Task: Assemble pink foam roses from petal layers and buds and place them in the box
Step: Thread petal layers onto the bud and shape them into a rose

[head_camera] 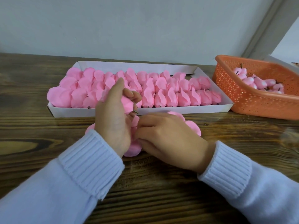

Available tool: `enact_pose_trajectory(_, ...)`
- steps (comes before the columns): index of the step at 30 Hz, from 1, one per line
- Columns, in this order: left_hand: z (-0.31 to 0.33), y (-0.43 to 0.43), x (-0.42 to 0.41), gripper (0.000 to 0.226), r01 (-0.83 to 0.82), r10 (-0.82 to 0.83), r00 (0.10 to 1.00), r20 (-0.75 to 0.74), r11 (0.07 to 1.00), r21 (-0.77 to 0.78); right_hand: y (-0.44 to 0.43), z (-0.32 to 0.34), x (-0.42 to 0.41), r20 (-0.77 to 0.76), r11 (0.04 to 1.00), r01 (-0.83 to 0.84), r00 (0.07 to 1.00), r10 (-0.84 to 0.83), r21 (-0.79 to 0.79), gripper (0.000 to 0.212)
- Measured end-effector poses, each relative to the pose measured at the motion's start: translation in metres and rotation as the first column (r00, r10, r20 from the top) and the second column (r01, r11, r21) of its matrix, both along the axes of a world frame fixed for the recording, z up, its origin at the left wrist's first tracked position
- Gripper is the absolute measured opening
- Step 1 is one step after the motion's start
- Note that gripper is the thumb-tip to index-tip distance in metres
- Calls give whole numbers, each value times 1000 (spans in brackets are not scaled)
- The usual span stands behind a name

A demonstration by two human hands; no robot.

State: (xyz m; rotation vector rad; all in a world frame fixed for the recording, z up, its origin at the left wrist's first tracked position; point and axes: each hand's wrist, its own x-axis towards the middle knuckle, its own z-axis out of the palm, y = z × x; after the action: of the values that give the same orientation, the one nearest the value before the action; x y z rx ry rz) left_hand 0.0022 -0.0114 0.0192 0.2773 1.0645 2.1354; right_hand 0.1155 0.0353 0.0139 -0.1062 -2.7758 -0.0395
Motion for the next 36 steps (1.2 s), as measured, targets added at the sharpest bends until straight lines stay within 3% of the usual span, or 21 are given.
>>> enact_pose_trajectory(4,0,0,-2,48,17,-17,1000,18,1000,12,0,1,0,-77,997,42,996,-47,-61,9)
enact_pose_trajectory(10,6,-1,-6,48,-49,48,999,17,998,35,3,1,2,-164,946,132,969,-187,-297,16)
enact_pose_trajectory(13,7,-2,-9,45,-61,61,998,14,997,37,8,-1,2,-234,884,91,947,-218,-459,10)
enact_pose_trajectory(17,6,-2,-11,50,-46,45,999,20,998,35,13,-1,3,-358,754,53,857,-371,-655,19)
enact_pose_trajectory(20,5,-2,-11,53,-31,31,1000,1,999,31,22,0,4,-335,672,78,821,-462,-737,17)
enact_pose_trajectory(23,3,-2,-12,52,-7,6,999,-46,1000,-8,31,4,8,-314,627,83,810,-495,-775,26)
enact_pose_trajectory(25,0,-3,-12,56,17,-27,987,-156,998,-67,35,7,11,-323,603,66,794,-514,-795,27)
enact_pose_trajectory(29,-4,-3,-8,37,25,-128,904,-409,968,-248,40,15,18,-386,621,48,746,-544,-782,31)
enact_pose_trajectory(32,-4,-4,-4,38,124,-262,858,-442,941,-316,44,21,22,-448,654,13,719,-532,-756,28)
enact_pose_trajectory(36,-2,-4,0,48,260,-362,839,-406,922,-286,44,26,27,-492,677,-38,716,-494,-735,25)
